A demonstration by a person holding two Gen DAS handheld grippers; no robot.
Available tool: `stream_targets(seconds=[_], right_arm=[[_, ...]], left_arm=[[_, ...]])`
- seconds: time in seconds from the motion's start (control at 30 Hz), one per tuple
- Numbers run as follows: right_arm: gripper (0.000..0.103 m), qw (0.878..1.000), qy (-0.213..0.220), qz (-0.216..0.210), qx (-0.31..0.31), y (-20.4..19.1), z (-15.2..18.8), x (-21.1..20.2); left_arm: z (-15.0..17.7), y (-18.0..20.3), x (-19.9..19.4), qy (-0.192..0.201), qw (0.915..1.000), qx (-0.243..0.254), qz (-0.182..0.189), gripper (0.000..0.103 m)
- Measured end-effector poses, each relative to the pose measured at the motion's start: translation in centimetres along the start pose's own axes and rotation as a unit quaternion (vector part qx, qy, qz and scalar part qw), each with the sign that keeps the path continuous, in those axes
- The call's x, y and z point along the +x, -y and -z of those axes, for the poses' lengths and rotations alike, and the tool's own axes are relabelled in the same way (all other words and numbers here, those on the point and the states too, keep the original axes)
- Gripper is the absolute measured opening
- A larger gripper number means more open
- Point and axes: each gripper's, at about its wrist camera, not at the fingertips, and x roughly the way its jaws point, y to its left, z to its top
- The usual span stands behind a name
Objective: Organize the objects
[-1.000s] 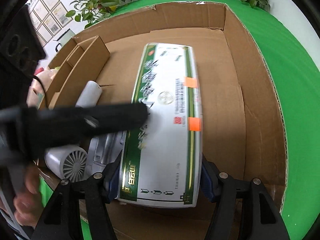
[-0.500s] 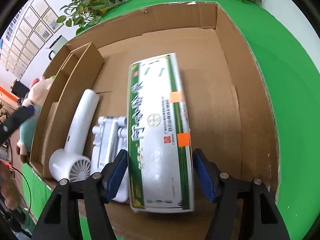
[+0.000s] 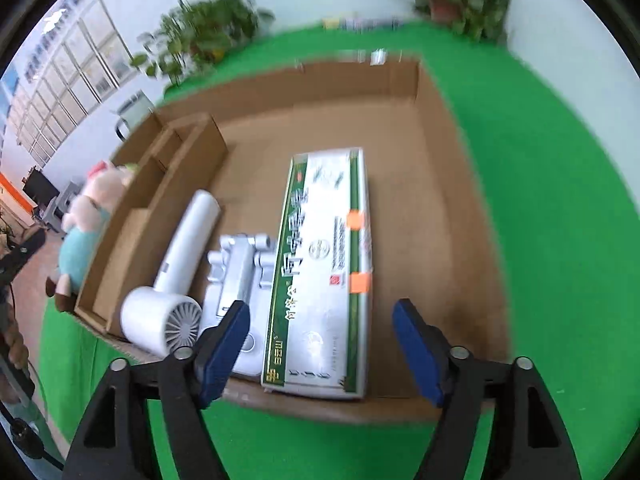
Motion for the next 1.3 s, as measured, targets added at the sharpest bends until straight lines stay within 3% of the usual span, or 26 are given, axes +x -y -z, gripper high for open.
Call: stream_targets(seconds=[0.1,0.17,0.27,0.37,0.67,0.77,0.83,1.0,1.17,1.3], right_arm=[[0.076,0.999,0.046,0.025,0.013,1.8,1.1,-2.7],[0.076,0.997,0.06,0.043,0.029,3.4,1.8,-3.6],[0.076,0.996,0.048,0.067,0.04,5.5,2.5,-3.3],[0.064,0.997,0.025,0.062,0.047,6.8,3.0,-2.3],[0.05,0.997,0.03,0.066,0.038,6.8,3.1,-1.3],[0.043,0.997,0.03,0.061,0.037,6.5,2.9,-0.7],[0.027,0.995,0.031,0.09,0.027,6.3,2.8,-0.3],[0.018,0.994,0.028,0.095,0.05,8.3,2.4,0.7],[0.019,0.994,0.034,0.105,0.022,8.5,2.1,1.1],[0.018,0.994,0.034,0.106,0.021,8.5,1.6,1.6]], left_arm=[[1.0,-1.6,0.8,-0.015,0.9997,-0.016,0.006,0.042],[1.6,-2.3,1.3,-0.029,0.9992,-0.025,0.008,0.027],[2.2,-2.2,2.3,-0.054,0.9978,-0.026,0.028,0.006],[2.7,-1.8,2.5,-0.062,0.9977,-0.015,0.024,0.001],[3.6,-0.8,1.9,-0.07,0.9975,0.007,0.012,0.0],[4.0,-0.4,1.4,-0.067,0.9975,0.019,0.005,0.0],[4.2,-0.3,1.3,-0.068,0.9974,0.025,0.002,0.0],[4.8,-0.5,0.9,-0.071,0.9971,0.024,0.008,0.0],[5.1,-0.5,0.1,-0.065,0.9975,0.024,0.015,0.0],[5.2,0.1,-1.3,-0.045,0.9985,0.032,-0.002,0.0]])
